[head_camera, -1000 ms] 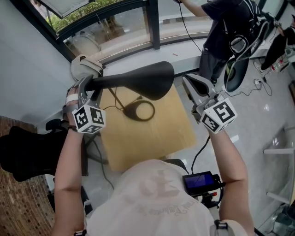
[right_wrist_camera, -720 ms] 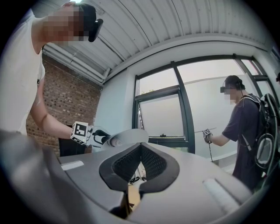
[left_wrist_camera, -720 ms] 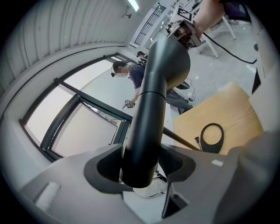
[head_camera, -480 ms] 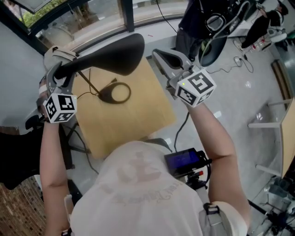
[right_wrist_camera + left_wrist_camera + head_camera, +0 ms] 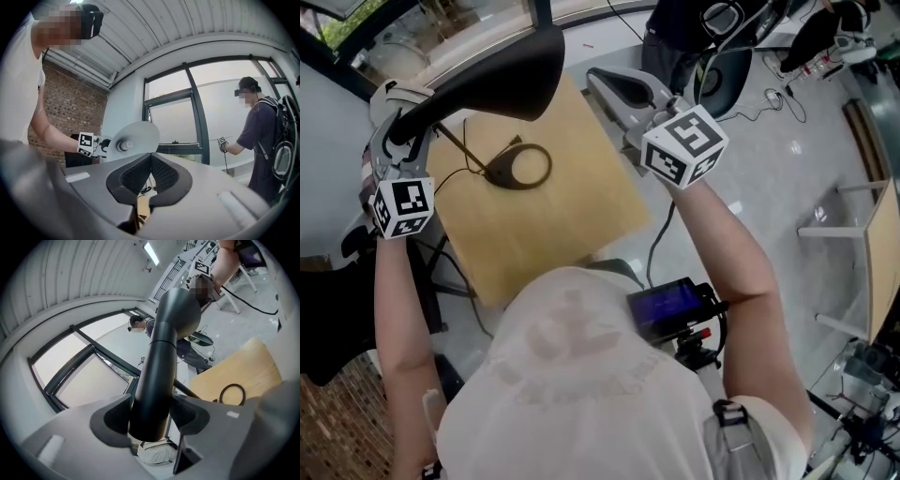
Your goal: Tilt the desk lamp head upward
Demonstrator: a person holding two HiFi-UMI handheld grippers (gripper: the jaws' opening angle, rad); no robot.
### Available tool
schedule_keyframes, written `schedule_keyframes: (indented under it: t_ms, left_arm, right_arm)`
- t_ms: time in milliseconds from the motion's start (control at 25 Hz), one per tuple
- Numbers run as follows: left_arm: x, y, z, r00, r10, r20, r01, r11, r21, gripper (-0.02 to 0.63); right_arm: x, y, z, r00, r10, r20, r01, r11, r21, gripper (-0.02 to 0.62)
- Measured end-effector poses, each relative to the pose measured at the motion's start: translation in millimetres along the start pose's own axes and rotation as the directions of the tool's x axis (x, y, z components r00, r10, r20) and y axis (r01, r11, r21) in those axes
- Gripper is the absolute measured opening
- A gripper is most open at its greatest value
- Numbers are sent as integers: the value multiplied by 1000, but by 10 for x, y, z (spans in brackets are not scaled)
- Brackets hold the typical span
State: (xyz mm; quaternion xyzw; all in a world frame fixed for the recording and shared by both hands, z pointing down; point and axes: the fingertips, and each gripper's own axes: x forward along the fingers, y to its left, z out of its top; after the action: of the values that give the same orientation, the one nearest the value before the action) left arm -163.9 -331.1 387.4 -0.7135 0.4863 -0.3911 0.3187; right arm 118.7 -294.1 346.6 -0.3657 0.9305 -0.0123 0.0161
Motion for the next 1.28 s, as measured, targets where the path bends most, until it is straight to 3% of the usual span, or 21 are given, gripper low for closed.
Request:
schedule_keyframes:
  t_ms: [240,480,720,840,960,1280]
  left_arm:
    - [-4,-43,2,1000,15,26,-13,999,-50,242]
    - [-9,-96,20,998,30,50,-22,989,-146,241]
    - [-16,-113,13,998,32,53,-24,990,-138,239]
    - [-6,-111,-22,1000,15,19,-13,996,-87,235]
    - [-6,-133,-68,1000,-10,-26,11,1000,22,225]
    - [-232,-81,-58,995,-69,-70,82,978,194,241]
  right_arm:
    - [-21,14,-46,1000,8,-20,-8,1000,7,12]
    - [-49,8,-64,1000,12,-25,-11,1000,12,12]
    - [-72,11,-102,999,6,-34,-6,1000,12,12]
    - [-61,12,-106,999,5,-38,-4,1000,12,12]
    - [-71,-1,-98,999,0,-39,1,1000,13,12]
    - [-133,-84,-122,999,-18,-38,19,999,27,12]
